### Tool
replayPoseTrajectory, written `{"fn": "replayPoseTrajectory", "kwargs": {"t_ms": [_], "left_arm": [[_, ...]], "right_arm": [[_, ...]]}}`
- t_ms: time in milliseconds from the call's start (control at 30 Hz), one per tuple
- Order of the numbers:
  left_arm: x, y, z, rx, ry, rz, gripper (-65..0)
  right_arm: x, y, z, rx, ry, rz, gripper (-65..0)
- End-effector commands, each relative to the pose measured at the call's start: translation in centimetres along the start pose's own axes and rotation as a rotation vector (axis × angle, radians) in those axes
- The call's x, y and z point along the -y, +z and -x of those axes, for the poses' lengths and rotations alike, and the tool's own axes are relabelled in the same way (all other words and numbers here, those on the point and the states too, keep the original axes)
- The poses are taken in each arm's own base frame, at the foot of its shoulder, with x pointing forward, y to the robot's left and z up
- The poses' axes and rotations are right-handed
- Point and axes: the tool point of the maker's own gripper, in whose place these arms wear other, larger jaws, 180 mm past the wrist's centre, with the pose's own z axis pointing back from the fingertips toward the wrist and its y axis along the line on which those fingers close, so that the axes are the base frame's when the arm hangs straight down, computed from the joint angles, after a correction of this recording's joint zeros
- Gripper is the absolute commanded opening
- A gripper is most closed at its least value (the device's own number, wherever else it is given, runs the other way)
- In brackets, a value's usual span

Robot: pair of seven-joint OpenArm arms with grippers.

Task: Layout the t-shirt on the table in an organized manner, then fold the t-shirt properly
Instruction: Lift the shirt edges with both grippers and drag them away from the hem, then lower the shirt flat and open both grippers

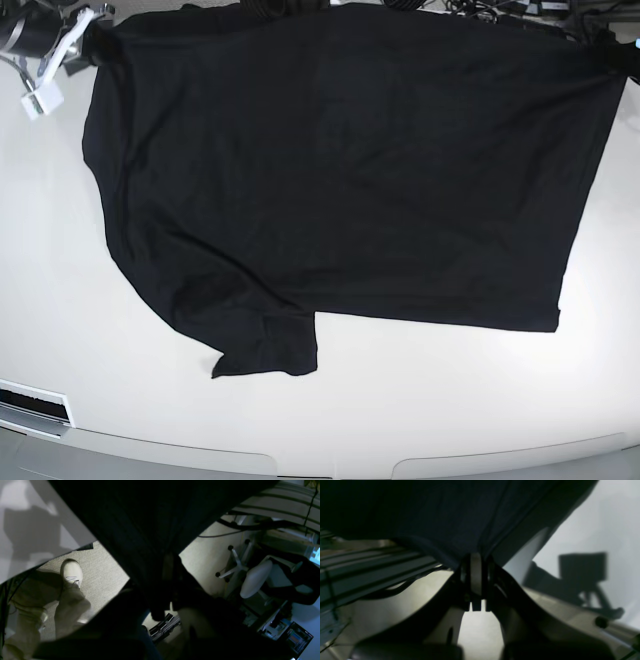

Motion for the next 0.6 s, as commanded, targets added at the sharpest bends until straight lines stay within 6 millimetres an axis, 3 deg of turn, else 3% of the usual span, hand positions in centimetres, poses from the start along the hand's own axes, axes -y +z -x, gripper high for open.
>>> {"fn": "replayPoseTrajectory", "kwargs": {"t_ms": [0,267,567], "left_arm": [[-0.1,0.9,-0.6,0.001,-0.022,-0.012,-65.0],[-0.9,0.9,0.2,-0.04,-0.029,-0.055,-65.0],[0.0,0.5,1.2,-0.041,0.002,-0.003,-65.0]], "right_arm": [[-0.2,0.5,-0.1,0.006,0.017,-0.006,-65.0],[-0.4,0.9,2.0,-0.05,0.001,-0.006,-65.0],[-0.4,0.9,1.7,-0.033,0.001,-0.009,-65.0]]}}
